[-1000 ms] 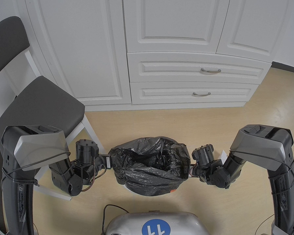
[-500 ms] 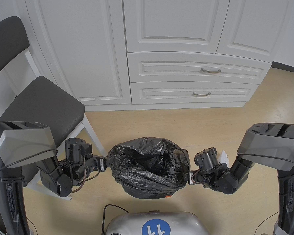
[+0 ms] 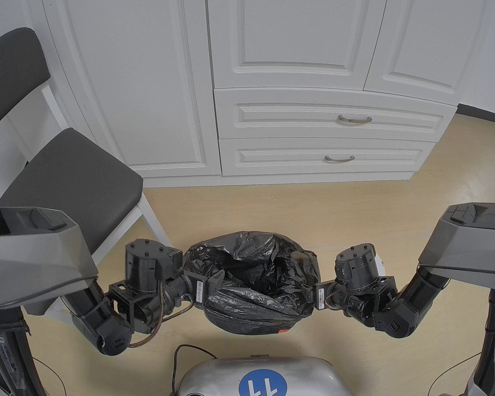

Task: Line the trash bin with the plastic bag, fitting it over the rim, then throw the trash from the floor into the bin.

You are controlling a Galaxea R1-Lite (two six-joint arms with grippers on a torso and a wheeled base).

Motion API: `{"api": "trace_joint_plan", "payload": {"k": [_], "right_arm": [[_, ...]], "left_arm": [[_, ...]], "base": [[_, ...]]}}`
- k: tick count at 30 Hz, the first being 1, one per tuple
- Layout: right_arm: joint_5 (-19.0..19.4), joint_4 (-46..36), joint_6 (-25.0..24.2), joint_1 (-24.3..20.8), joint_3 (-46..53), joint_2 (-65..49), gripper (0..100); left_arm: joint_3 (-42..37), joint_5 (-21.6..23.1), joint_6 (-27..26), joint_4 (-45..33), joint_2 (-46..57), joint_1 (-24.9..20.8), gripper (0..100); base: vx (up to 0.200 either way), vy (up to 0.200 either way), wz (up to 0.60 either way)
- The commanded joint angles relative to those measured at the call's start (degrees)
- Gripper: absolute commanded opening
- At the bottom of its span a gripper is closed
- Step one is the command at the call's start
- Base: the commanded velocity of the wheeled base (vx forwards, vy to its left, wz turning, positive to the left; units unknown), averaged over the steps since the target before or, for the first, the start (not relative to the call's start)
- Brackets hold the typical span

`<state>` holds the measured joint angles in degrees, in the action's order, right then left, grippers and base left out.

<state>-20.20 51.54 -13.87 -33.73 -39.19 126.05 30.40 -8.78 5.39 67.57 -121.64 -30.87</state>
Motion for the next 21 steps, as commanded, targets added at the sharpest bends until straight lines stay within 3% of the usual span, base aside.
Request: {"api": "trace_joint_plan", "payload": {"k": [1,8,11,16,21], "right_arm": [[-0.3,0.8,0.9,-1.6,1.3,-1.0,100],[-0.3,0.8,1.0,-2.2,2.2,-2.5,100],[-0.4,0.8,1.6,-2.7,3.0,-3.4,100],[-0.3,0.8,2.5,-3.5,4.1,-4.4,100],[-0.3,0.8,2.5,-3.6,4.0,-3.9,100]], "left_arm": [[2.4,-5.2,0.1,-0.2,-5.9,-3.5,100],[3.3,-6.3,-0.5,-5.0,-8.3,-2.7,100],[-0.6,-5.1,-2.9,-7.2,-7.1,-2.0,100],[-8.7,6.8,-13.4,-6.6,-4.7,0.5,100],[-9.4,8.1,-14.2,-6.7,-5.1,0.9,100]], "base": [[0.0,0.0,0.0],[0.0,0.0,0.0],[0.0,0.0,0.0],[0.0,0.0,0.0],[0.0,0.0,0.0]]}}
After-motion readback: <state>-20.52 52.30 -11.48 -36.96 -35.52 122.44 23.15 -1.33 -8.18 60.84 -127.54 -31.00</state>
